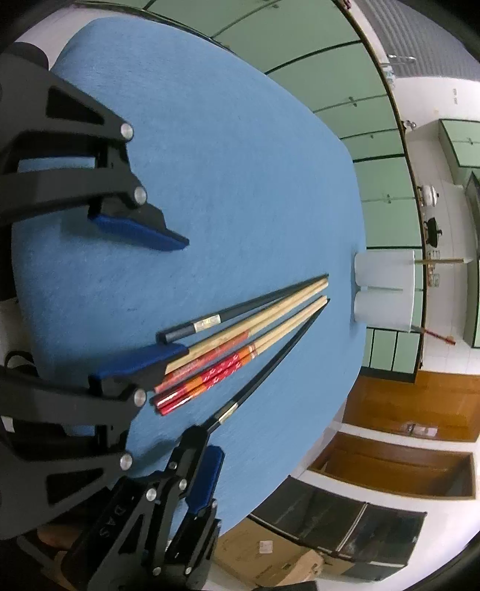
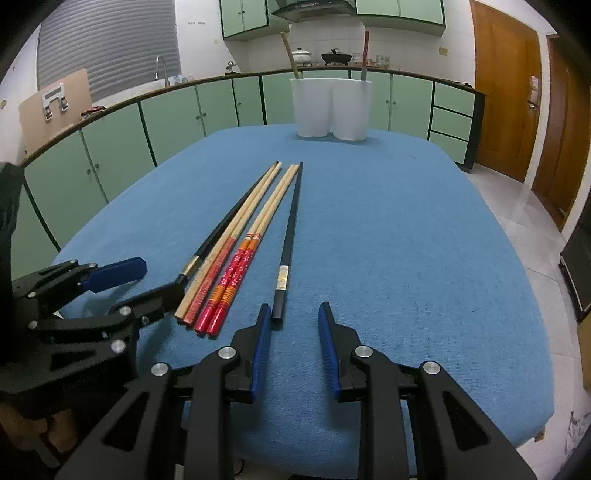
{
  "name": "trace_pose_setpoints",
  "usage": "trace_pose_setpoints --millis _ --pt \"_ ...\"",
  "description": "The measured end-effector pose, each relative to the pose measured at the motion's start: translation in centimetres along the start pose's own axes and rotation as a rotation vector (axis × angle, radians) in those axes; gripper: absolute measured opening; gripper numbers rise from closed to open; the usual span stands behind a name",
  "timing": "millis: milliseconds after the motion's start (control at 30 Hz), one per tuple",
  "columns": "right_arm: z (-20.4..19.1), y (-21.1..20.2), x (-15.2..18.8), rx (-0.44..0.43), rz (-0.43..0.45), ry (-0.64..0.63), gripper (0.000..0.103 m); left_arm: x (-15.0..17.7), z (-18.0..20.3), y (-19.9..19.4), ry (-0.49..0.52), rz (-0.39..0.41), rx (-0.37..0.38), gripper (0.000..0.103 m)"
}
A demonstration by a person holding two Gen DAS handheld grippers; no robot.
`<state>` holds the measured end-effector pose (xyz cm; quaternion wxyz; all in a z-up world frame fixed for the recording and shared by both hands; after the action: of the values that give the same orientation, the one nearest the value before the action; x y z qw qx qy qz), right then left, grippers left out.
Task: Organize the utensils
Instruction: 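Return both tools over the remaining chopsticks on the table, then grasp a black chopstick with the right tool while the left tool grasps another black chopstick, lift toward holder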
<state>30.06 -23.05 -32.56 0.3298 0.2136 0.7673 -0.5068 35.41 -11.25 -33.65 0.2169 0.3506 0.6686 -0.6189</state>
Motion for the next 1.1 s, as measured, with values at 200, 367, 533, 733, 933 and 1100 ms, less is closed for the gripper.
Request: trace_pose_setpoints --millis 200,367,533,733,933,1100 --pt "0.6 0.0 -0.1 0.022 0.008 0.015 0.011 -0.4 -1.3 0.4 -0.052 -0.008 -0.001 0.006" --pt "1.5 -0.3 -0.2 0.054 0.019 0.043 0.007 -0.5 -1.9 0.5 -0.078 -0.005 -0.019 0.006" --pt "2.5 -0.8 0.0 0.099 0.033 0.087 0.007 -0.5 -3.2 0.1 -0.118 0.002 -0.070 0.006" --pt "2.5 -1.0 0.3 0.100 0.033 0.100 0.007 -0.5 -4.2 0.3 -0.134 -0.006 -0.104 0.007" --pt "1.9 -0.6 0.1 0.074 0.040 0.078 0.012 -0.7 -4.7 0.9 -0.139 -0.019 -0.117 0.037" --pt "1.3 -0.3 -0.1 0.059 0.035 0.038 0.012 -0.8 -4.1 1.2 -0.119 -0.018 -0.061 0.026"
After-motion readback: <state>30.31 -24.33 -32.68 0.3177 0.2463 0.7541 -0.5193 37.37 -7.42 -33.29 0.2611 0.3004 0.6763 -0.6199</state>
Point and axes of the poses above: each gripper's, at about its wrist camera, not at the fingertips, and y roughly the way its jaws point, z to its right, x to its underside, the point moved 8 cm from there along y, roughly the way its jaws point, and after that the axes turned 15 degrees about -x, right-handed, at the moved point
